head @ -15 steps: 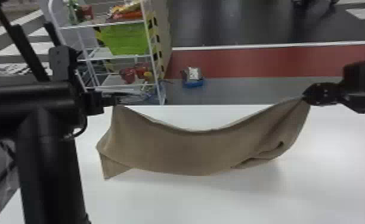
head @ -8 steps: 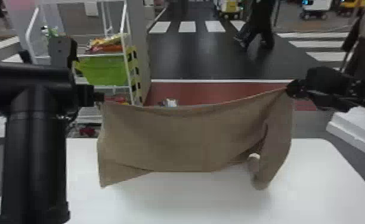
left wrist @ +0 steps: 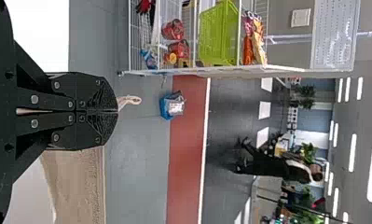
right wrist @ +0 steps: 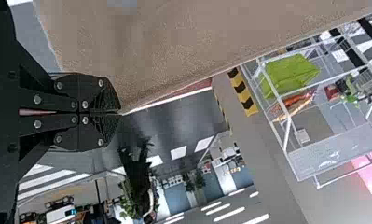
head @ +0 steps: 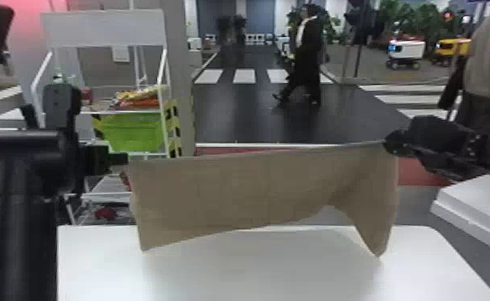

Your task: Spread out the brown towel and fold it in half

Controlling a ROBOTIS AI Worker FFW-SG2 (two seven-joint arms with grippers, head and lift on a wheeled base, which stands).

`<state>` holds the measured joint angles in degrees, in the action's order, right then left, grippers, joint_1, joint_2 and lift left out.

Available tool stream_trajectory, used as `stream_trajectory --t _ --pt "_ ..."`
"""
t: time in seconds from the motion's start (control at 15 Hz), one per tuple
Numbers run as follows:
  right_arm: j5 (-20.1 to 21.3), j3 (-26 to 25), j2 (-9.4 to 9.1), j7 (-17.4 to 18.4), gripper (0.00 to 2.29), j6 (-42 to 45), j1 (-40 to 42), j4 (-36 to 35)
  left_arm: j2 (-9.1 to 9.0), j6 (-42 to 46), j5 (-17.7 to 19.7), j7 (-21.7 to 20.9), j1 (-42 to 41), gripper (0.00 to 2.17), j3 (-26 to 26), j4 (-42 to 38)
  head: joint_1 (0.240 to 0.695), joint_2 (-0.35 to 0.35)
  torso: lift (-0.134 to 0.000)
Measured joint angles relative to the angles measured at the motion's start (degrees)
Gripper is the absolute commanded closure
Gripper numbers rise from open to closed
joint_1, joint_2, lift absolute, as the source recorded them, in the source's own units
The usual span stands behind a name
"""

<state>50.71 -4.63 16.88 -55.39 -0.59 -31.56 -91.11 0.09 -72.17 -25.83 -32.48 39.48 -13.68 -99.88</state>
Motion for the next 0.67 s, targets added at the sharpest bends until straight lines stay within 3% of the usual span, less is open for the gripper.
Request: stream_trajectory --t 0.2,0.4,0.47,0.67 --pt "-3.26 -2.36 3.24 -1.91 1.71 2.97 11.68 -9.51 0.15 -0.64 4.85 -1.10 -12.18 2.14 -4.13 -13.34 0.451 0.046 -0.134" --pt "-6.86 -7.20 5.19 -4.16 1.71 7.63 21.67 -15.89 0.18 -0.96 9.70 -1.78 -24.19 2.14 -8.53 -25.30 0.531 0.060 -0.134" --pt "-8.23 -8.73 5.75 -4.84 1.71 8.70 24.63 -17.73 0.14 -0.91 11.28 -1.94 -27.35 2.14 -10.11 -28.26 0.577 0.069 -0.134" --pt "-10.77 -12.48 6.86 -5.50 1.71 10.29 29.63 -21.17 0.33 -1.88 14.92 -2.82 -32.25 2.14 -13.51 -34.07 0.612 0.073 -0.134"
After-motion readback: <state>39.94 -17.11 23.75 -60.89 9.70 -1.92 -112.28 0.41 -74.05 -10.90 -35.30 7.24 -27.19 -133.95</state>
